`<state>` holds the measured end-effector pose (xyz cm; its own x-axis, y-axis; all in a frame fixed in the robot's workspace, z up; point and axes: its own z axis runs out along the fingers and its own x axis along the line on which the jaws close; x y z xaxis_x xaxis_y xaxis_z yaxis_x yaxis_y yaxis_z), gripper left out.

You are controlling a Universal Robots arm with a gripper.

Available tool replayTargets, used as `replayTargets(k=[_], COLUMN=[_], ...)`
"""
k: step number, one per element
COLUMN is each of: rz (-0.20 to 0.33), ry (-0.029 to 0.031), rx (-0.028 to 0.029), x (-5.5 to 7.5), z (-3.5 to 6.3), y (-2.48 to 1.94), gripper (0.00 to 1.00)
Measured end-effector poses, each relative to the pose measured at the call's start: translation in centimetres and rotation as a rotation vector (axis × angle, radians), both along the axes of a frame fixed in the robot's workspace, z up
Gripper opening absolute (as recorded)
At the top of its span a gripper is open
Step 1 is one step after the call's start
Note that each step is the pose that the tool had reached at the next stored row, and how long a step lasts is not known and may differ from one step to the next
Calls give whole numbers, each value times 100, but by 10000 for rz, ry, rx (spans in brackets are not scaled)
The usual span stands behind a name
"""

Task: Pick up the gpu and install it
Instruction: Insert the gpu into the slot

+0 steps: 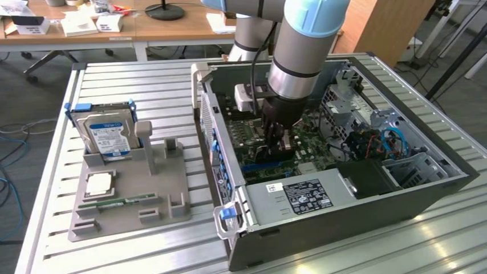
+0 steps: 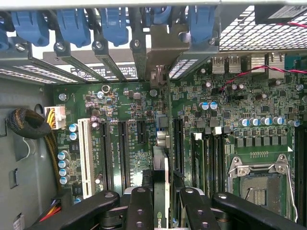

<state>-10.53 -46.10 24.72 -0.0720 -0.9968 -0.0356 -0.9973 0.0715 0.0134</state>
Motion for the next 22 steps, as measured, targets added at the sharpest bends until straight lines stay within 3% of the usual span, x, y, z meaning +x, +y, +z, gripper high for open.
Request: replayTargets(k=[22], rz=[173], ry=[0], rx=[-1], x=[1], z=[-6], y=[0], gripper=[26])
